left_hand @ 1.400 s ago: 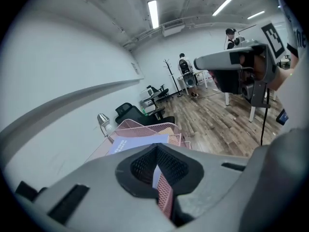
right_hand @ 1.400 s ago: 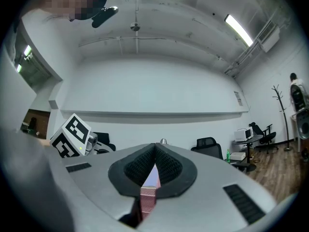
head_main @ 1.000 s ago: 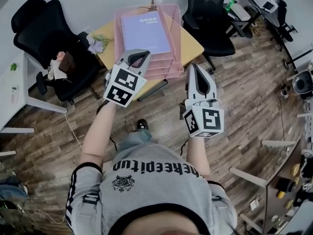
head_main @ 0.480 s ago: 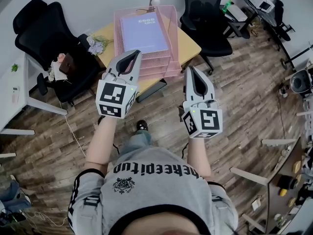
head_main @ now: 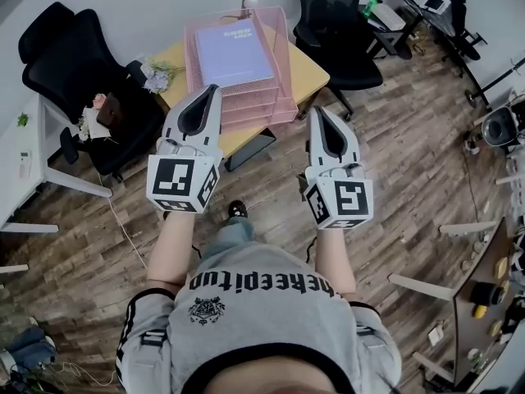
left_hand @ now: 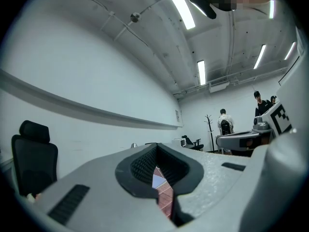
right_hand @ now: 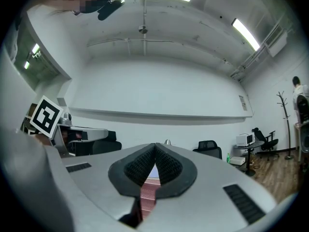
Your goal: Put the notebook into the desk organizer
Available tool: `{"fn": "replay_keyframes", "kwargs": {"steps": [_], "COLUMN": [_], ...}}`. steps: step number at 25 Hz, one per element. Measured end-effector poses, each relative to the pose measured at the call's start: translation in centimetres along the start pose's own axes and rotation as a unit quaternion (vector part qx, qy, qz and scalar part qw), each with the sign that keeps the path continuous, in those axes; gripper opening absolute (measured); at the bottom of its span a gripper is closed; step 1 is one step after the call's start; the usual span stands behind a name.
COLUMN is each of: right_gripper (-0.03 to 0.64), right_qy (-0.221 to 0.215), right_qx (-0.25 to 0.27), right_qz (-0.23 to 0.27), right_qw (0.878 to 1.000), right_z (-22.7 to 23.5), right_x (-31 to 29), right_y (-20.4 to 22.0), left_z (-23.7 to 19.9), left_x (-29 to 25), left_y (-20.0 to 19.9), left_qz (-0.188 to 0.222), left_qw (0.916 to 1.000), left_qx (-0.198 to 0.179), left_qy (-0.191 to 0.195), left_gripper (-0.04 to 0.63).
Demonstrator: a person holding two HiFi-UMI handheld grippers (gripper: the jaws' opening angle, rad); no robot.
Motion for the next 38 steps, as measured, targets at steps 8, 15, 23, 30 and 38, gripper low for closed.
{"fn": "replay_keyframes", "kwargs": {"steps": [8, 15, 23, 30, 38], "right_gripper": [0.002, 0.002, 0.002, 0.003, 0.002], "right_qy": [0.004, 0.01, 0.026, 0.024, 0.026], "right_qx": [0.002, 0.003, 0.009, 0.013, 0.016], "right_qz": [0.009, 0.014, 0.02, 0.025, 0.025], "right_qw": [1.0, 1.0, 0.999, 0.999, 0.999], "right_z": [-0.7, -1.3, -1.7, -2.7, -3.5], "right_x": [2.2, 4.2, 6.2, 7.2, 8.0], "right_y": [-0.8, -1.3, -1.9, -2.4, -2.6], "left_z": [0.7, 1.2, 2.1, 2.4, 2.5], "left_x": [3.2, 5.5, 7.2, 8.5, 9.4], "left_y": [-1.3, -2.0, -2.4, -2.7, -2.8], "left_qz": [0.042, 0.063, 0.072, 0.076, 0.082], "left_qw": [0.9988, 0.9972, 0.9967, 0.9965, 0.9958], "left_qx": [0.022, 0.035, 0.036, 0.032, 0.039], "left_qy": [-0.01, -0.017, -0.011, -0.008, -0.004], "left_gripper": [0.003, 0.003, 0.003, 0.003, 0.003]}}
Point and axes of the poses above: the fingertips, and each gripper's own axes: x backward along the fingers, z to its right, y out of its underside, the point moved 4 cm from there along x, backward along the fingers, and after that the axes turned 2 degrees about x, right-handed, at the moved point
